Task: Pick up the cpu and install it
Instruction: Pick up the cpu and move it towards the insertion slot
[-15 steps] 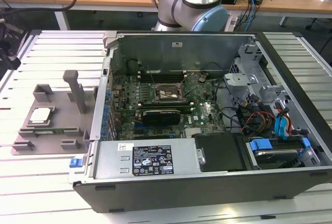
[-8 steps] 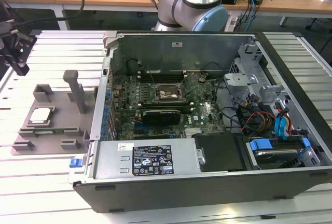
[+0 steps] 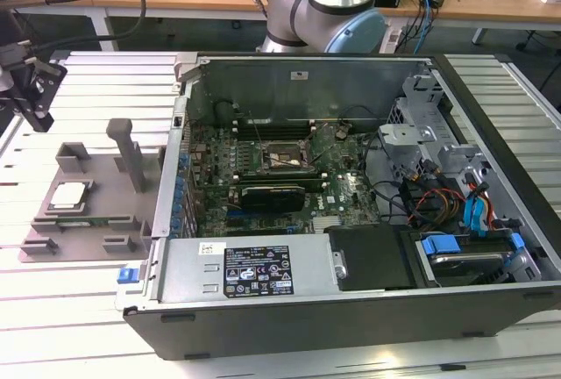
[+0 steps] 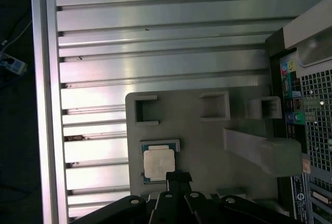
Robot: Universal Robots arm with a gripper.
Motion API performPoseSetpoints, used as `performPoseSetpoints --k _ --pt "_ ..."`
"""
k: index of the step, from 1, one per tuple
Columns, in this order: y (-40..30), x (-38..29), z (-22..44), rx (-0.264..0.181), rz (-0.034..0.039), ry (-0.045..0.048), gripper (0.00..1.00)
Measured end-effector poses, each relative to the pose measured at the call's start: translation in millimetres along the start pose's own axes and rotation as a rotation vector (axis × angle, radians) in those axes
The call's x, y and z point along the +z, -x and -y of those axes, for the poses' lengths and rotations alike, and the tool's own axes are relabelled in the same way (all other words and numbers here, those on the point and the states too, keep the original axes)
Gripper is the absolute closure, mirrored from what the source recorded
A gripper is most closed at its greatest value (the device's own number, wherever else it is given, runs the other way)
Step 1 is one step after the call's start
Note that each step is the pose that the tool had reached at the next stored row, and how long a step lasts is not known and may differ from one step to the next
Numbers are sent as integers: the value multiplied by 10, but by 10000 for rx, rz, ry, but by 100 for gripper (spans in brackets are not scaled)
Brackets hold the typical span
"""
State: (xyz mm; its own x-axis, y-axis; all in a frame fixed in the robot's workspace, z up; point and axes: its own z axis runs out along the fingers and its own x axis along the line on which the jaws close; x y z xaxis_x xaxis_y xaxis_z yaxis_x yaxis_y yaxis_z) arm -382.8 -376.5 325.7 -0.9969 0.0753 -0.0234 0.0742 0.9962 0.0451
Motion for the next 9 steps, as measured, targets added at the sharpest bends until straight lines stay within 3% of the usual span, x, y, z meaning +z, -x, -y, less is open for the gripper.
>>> performPoseSetpoints --k 9 --pt "0 6 0 0 2 1 89"
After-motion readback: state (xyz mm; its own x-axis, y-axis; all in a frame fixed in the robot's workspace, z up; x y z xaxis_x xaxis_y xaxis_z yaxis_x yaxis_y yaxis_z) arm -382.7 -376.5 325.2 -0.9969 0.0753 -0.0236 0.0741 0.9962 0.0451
